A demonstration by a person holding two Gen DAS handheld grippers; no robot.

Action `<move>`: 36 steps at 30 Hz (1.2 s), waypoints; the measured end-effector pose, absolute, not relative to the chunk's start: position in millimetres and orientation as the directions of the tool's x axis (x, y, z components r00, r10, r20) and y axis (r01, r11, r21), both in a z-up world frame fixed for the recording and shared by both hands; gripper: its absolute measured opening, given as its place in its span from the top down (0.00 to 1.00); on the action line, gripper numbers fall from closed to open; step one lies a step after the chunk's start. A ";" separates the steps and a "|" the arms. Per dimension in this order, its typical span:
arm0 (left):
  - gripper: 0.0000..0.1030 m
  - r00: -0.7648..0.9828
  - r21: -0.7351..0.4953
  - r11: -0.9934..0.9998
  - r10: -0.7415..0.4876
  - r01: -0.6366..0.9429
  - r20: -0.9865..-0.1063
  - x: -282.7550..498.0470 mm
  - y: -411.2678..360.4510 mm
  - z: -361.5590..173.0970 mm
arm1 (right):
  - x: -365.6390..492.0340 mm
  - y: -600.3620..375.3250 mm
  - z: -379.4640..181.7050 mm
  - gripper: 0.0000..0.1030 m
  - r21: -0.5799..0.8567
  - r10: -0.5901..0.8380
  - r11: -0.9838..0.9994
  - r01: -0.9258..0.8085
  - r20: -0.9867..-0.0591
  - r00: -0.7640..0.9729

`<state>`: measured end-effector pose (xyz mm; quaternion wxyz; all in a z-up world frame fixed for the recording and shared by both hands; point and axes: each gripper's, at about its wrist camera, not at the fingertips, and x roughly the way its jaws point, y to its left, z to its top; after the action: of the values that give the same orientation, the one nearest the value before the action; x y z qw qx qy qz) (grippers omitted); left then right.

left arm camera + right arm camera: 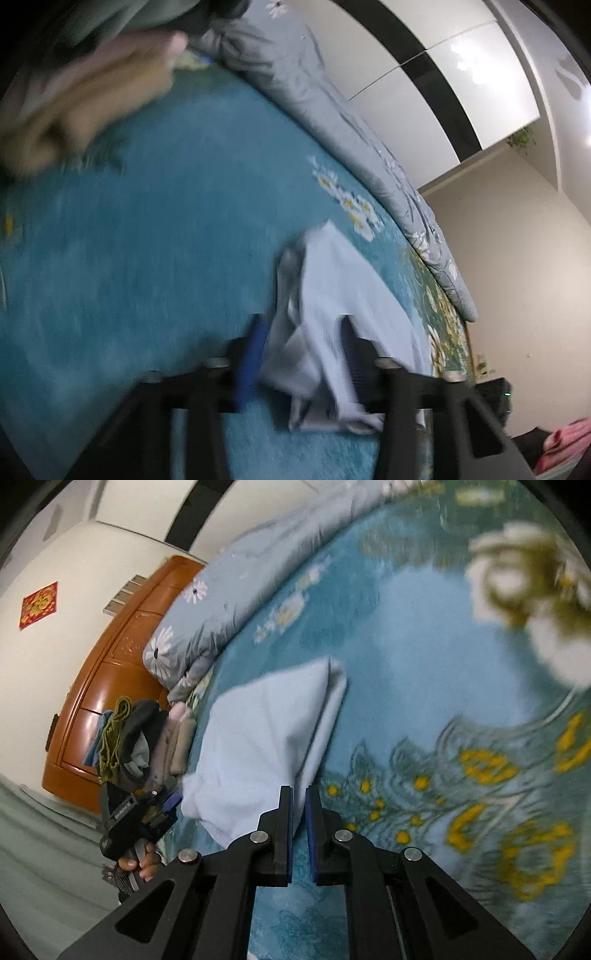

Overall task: Fold clothes
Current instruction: 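Lift the folded shirt bundle off the blanket with both grippers, then carry the shirt bundle with both grippers to the clothes pile by the headboard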

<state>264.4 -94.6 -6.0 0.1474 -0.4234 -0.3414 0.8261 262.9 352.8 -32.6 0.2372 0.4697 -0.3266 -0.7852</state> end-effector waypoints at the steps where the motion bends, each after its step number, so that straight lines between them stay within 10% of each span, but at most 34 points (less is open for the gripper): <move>1: 0.32 -0.581 -0.689 -0.724 0.546 0.037 -0.604 256.9 -94.9 -6.9 | 261.0 351.0 -33.9 0.85 0.741 -0.681 -0.669 0.058 -0.580 -0.447; 4: 0.32 -0.513 -0.679 -0.734 0.575 0.022 -0.638 238.9 -87.0 -18.1 | 255.1 345.6 -38.0 0.56 0.755 -0.685 -0.655 0.034 -0.574 -0.448; 18: 0.40 -0.433 -0.765 -0.641 0.708 -0.062 -0.558 220.3 -56.4 -37.0 | 230.2 315.8 -50.6 0.56 0.794 -0.690 -0.607 -0.029 -0.545 -0.477; 25: 0.82 -0.446 -0.776 -0.630 0.705 -0.035 -0.552 224.3 -53.4 -46.2 | 229.9 320.0 -57.5 0.90 0.807 -0.683 -0.587 -0.067 -0.538 -0.493; 36: 0.87 -0.501 -0.786 -0.607 0.719 -0.117 -0.481 243.8 -45.3 0.8 | 238.3 302.9 20.3 0.94 0.777 -0.680 -0.628 0.049 -0.517 -0.520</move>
<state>243.8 -45.3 0.8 0.2644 -0.4236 -0.3557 0.7900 238.3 302.9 20.3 0.2303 0.4324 -0.3646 -0.7919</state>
